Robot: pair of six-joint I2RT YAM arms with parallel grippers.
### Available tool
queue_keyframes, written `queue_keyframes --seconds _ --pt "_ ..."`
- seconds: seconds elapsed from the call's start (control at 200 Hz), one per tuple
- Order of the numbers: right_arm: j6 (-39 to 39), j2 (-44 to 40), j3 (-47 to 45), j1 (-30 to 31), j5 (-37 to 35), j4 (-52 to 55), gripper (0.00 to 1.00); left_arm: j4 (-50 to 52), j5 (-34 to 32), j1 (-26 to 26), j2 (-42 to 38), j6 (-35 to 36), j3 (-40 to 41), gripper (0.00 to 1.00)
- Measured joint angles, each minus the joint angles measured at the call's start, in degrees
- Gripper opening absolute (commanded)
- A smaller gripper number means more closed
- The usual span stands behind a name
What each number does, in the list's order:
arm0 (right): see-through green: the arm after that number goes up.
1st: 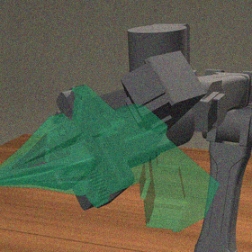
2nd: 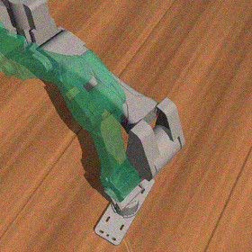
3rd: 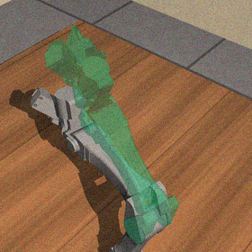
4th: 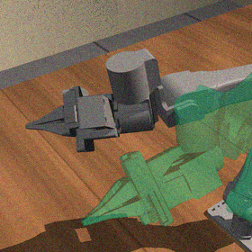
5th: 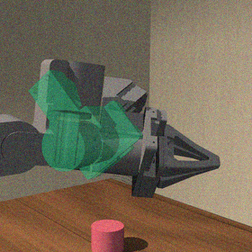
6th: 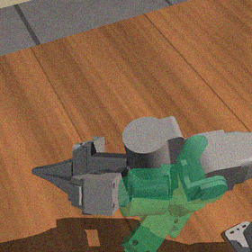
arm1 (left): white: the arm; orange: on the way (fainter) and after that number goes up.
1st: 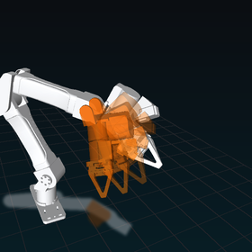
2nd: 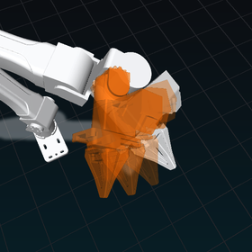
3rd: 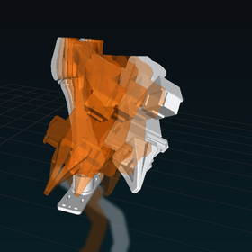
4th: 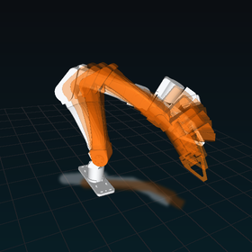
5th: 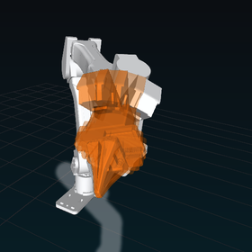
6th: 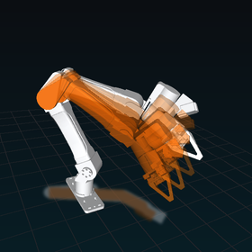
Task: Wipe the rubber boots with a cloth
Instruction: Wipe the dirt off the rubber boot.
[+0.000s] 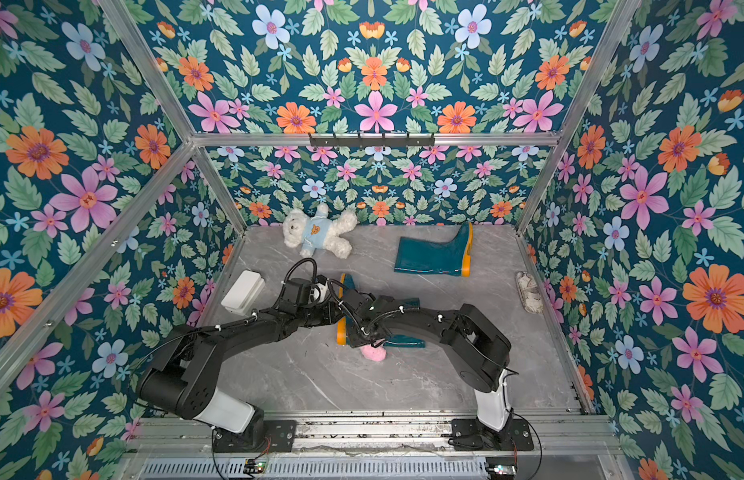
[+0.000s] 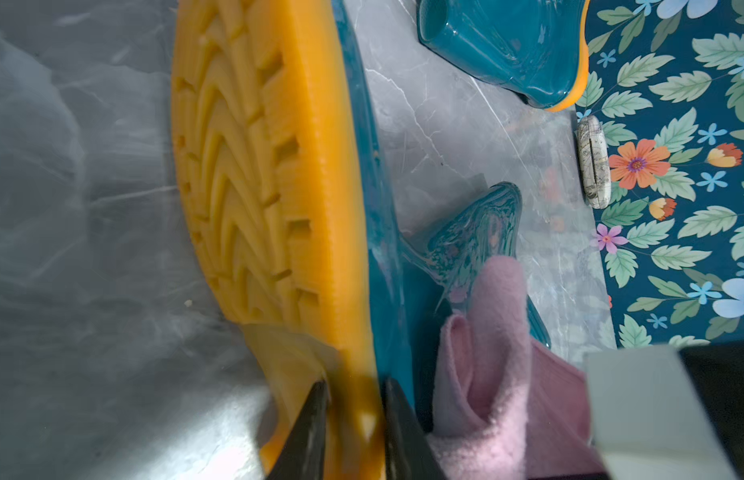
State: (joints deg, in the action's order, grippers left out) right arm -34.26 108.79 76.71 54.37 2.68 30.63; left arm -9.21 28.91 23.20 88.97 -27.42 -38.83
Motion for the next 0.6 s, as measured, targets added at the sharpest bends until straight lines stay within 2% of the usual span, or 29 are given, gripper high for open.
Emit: queue_keyframes --seconds 0.425,0.6 --pt "0.3 4.2 8.6 0.0 1.9 3.5 0.0 -0.4 1.2 -0.2 0.6 0.6 -0.2 0.25" --pt "1.5 5.5 10.7 -2.0 3.7 3.8 0.0 -2.2 0.3 -0.3 0.8 0.8 -0.2 0.25"
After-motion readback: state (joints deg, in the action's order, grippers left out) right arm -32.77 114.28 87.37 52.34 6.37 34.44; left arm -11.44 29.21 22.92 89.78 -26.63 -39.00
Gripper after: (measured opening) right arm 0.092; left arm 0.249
